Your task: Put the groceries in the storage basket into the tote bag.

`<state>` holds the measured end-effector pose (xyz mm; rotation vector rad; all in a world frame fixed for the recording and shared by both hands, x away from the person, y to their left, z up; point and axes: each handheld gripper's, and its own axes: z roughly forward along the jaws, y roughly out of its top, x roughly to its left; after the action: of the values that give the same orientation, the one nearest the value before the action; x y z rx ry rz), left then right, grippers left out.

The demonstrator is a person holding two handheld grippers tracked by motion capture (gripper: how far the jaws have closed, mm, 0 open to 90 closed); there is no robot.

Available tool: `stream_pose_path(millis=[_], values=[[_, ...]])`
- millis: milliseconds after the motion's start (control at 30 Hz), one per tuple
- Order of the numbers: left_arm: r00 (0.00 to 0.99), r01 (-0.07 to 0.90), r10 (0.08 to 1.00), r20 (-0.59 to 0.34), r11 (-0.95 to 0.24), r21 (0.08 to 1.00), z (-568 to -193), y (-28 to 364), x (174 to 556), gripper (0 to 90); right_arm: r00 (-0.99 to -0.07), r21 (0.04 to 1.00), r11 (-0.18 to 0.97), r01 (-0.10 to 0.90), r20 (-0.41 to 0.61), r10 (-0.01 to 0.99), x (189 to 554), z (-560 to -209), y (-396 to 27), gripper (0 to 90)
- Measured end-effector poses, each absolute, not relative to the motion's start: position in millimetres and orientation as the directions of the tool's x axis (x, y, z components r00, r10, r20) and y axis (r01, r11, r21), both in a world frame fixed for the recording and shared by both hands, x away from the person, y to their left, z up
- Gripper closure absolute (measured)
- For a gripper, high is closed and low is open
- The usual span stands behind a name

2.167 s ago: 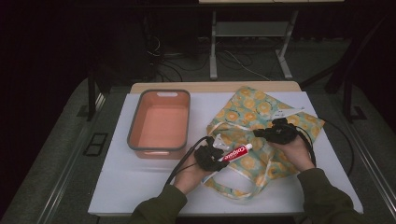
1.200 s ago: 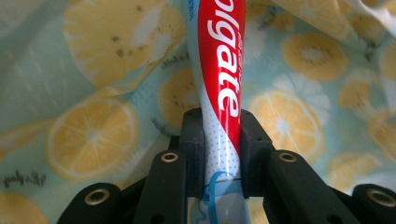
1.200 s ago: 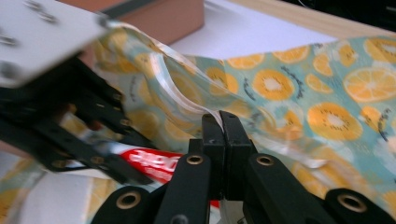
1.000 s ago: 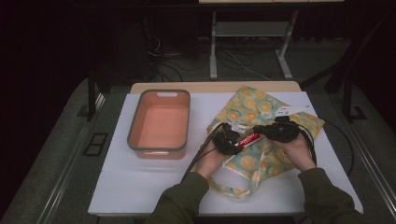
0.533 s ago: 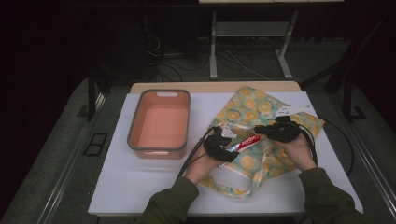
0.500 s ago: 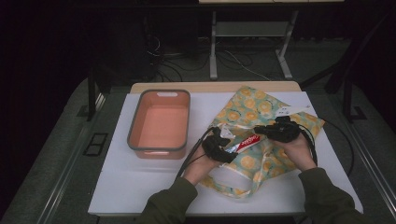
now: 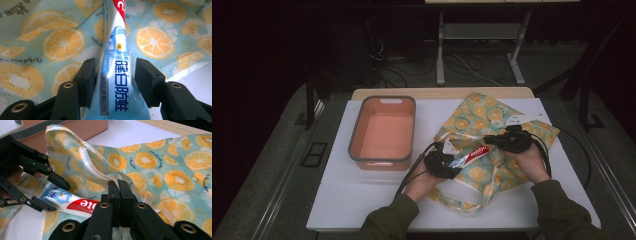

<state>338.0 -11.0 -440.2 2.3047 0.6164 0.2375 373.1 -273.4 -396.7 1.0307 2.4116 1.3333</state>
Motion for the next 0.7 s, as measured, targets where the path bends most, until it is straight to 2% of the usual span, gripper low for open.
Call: stream_pose_path(millis=[133,300,700], values=[[0.871,0.350,0.492,0.003,-0.624,0.699,-438.3,-12.6,336.8,63.4,-0.738,0.807,0.349,0.476,0.151,0.658,372.8,-396.1,-273.3,89.4],[0.872,0.323,0.488,0.041,-0.637,0.700,-435.8,-18.3,335.0,69.0,-0.738,0.807,0.350,0.476,0.150,0.658,372.9,-396.3,-273.0,89.3],[0.863,0.340,0.505,0.022,-0.612,0.715,-434.5,-37.6,348.3,71.1,-0.738,0.806,0.350,0.476,0.150,0.658,373.2,-396.6,-272.3,89.3]])
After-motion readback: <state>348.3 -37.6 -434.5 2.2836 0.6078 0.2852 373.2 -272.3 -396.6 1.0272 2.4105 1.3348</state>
